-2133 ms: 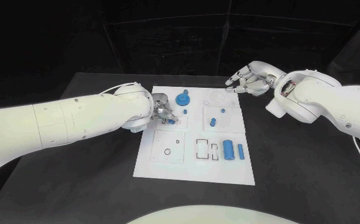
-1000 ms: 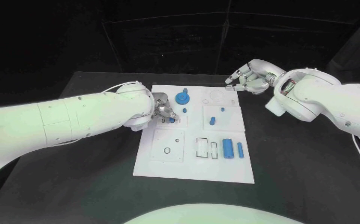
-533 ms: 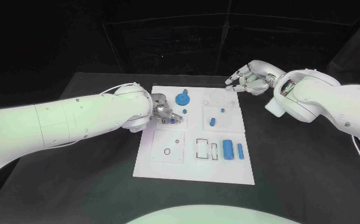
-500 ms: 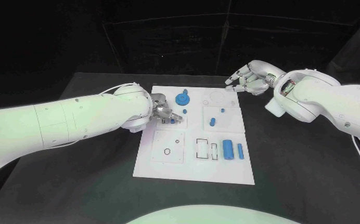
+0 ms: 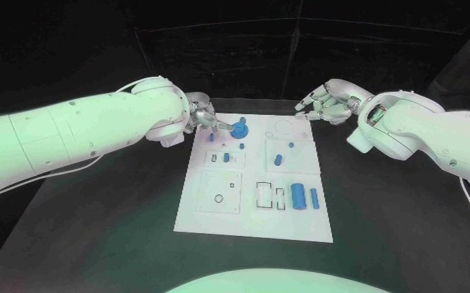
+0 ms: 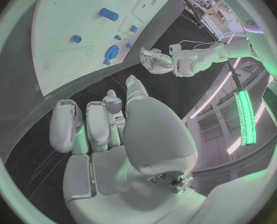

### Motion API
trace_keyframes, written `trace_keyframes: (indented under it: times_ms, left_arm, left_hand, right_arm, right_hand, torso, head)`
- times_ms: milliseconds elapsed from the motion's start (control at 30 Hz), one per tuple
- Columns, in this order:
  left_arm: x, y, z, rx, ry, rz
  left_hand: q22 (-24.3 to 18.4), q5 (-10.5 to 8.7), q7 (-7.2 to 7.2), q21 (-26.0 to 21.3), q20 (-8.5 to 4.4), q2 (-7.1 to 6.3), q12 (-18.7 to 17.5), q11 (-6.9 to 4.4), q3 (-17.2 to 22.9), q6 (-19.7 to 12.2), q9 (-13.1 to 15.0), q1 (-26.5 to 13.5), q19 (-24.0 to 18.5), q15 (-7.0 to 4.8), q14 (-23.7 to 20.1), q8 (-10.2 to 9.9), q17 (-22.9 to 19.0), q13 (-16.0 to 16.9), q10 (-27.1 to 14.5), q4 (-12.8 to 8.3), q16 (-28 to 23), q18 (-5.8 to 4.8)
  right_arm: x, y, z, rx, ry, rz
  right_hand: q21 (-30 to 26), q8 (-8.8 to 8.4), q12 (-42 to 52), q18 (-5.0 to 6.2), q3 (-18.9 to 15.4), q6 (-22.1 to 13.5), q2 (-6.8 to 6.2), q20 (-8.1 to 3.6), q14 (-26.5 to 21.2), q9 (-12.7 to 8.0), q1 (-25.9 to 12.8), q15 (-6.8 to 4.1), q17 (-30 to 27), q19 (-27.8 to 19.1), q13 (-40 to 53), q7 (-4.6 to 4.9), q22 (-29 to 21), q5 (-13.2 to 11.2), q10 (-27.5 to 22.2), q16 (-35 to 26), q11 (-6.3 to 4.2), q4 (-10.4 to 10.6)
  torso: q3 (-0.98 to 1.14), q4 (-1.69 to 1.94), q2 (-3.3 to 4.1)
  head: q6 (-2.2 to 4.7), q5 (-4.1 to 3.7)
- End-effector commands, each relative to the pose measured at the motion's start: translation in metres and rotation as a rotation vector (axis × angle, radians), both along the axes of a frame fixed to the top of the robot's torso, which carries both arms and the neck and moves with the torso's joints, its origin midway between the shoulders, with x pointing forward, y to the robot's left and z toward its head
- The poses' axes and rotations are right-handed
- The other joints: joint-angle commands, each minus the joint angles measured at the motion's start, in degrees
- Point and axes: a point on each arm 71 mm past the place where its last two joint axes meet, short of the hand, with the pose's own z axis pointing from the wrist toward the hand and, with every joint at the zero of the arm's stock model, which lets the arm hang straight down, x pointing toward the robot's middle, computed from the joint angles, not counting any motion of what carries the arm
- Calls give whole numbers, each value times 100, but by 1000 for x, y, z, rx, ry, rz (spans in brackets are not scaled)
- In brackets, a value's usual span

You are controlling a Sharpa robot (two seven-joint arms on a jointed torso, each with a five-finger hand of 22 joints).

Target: Assemble the parts on the task board

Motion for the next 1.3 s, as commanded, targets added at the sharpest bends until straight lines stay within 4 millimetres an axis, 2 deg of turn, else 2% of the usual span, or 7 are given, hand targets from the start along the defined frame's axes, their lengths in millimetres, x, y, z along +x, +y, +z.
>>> trace_keyframes:
  times_ms: [33,100,167,500,767,867,1300]
  left_arm:
    - [5,3,8,35,74,-26]
    - [13,6,14,57,85,-21]
    - [20,9,17,75,96,-14]
    - [52,12,10,195,118,11]
    - [59,13,-7,230,147,18]
    - [60,12,-14,236,161,15]
    - [59,5,-32,235,195,-4]
  left_hand:
    - [-79,-10,75,-70,43,45,-101,42,-96,-158,-83,117,-41,58,593,-139,1467,-120,-98,18,-6,-5]
    - [-100,-17,156,-100,97,108,-121,104,-194,-292,-192,260,-55,123,588,-305,1449,-159,-132,25,-17,-2]
    - [-91,-10,163,-99,118,150,-108,126,-243,-279,-227,317,-50,130,589,-341,1452,-158,-132,38,-16,0]
    - [-48,-12,157,-83,146,331,-53,120,-395,-150,-301,435,-22,137,591,-374,1460,-138,-122,117,-11,3]
    - [-5,-11,144,-59,146,430,-13,112,-462,-90,-328,485,1,132,596,-378,1481,-114,-104,158,2,-3]
    - [3,-10,141,-55,145,472,-7,109,-476,-73,-337,514,5,130,596,-380,1480,-114,-104,165,1,-4]
    - [8,-10,133,-55,143,509,4,103,-504,-38,-346,552,7,126,597,-373,1483,-112,-101,168,3,-4]
  right_arm:
    - [1,1,2,4,-10,1]
    - [1,1,1,4,-10,1]
    - [1,2,1,3,-9,2]
    - [2,6,1,5,-7,9]
    - [2,8,1,8,-11,13]
    - [2,9,1,9,-10,18]
    - [2,13,0,8,-4,29]
  right_hand:
    - [-22,33,-25,53,-23,9,21,-9,84,-7,-47,-39,-8,-35,-9,-16,-5,-19,-35,-20,-18,3]
    - [-22,33,-25,53,-23,9,21,-9,84,-7,-47,-39,-8,-35,-9,-16,-5,-19,-35,-20,-18,3]
    - [-22,33,-25,53,-23,9,21,-9,84,-7,-47,-39,-8,-35,-9,-16,-5,-19,-35,-20,-18,3]
    - [-23,36,-15,53,-27,7,40,-9,88,-7,-47,-39,2,-33,-2,-16,-4,-37,-29,-16,-18,8]
    - [-25,38,-15,53,-26,6,55,-9,88,-7,-35,-40,-1,-33,-4,-16,-5,-42,-30,-21,-19,5]
    - [-25,38,-15,53,-26,6,55,-9,88,-7,-35,-40,-1,-33,-4,-16,-5,-42,-30,-21,-19,5]
    - [-32,39,-22,55,-24,4,63,-9,88,-7,-20,-40,-6,-38,-13,-17,-15,-34,-37,-27,-20,-1]
  torso:
    - [-2,-8,6]
    - [0,-3,8]
    - [5,-7,9]
    - [-7,-5,16]
    - [-7,-12,15]
    - [-6,0,8]
    - [-3,-3,8]
  head:
    - [4,-2]
    - [16,2]
    - [18,9]
    - [1,54]
    - [7,71]
    - [1,72]
    - [-17,84]
